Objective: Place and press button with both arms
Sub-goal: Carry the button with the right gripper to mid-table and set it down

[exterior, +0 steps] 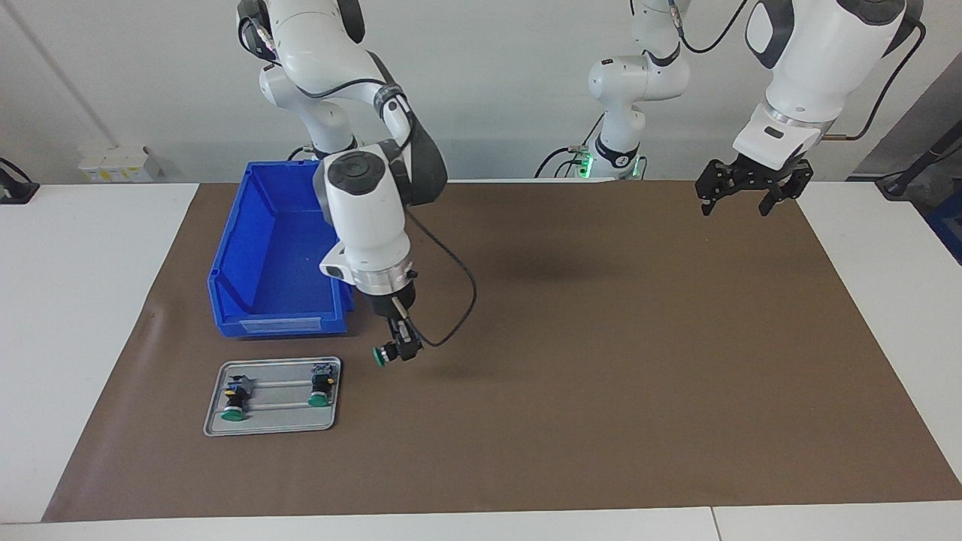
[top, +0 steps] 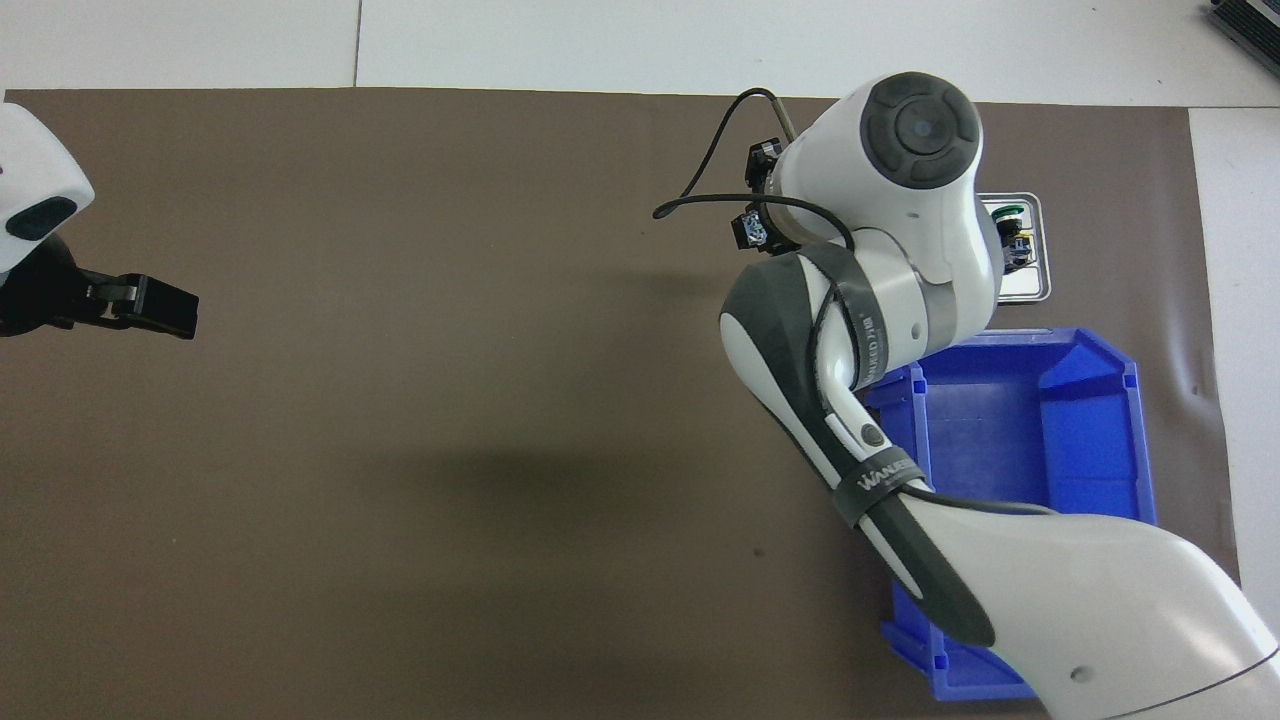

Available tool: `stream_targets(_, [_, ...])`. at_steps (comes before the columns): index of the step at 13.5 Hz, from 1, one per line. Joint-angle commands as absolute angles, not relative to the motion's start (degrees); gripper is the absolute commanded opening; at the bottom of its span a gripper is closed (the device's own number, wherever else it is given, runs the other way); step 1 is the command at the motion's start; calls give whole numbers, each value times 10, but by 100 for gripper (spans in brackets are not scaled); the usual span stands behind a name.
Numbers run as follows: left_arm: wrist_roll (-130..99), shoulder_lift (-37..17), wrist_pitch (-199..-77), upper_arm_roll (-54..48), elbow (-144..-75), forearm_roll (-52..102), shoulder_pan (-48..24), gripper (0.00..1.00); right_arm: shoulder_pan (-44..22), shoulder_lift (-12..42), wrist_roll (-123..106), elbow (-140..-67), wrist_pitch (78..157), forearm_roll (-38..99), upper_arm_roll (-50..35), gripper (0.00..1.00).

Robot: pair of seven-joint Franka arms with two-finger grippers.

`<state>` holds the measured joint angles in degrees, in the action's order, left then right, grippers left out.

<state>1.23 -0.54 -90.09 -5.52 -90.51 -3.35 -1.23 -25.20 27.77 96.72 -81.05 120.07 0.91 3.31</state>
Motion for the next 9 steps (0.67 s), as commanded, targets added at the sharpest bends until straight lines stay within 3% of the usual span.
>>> stream_targets(1, [15,-3,-889,-53,-898,-45,-16,100,-304,289,1087,-813,1213,3,36,0])
stream_targets(4, [15,-3,-889,-53,-898,-45,-16,100,-376,339,1241,-809,1236,-53,35,0])
stream_targets(9, [15,-3,-889,-53,-899,-45,-16,100,-424,367,1359,-818,1280,-56,34,0])
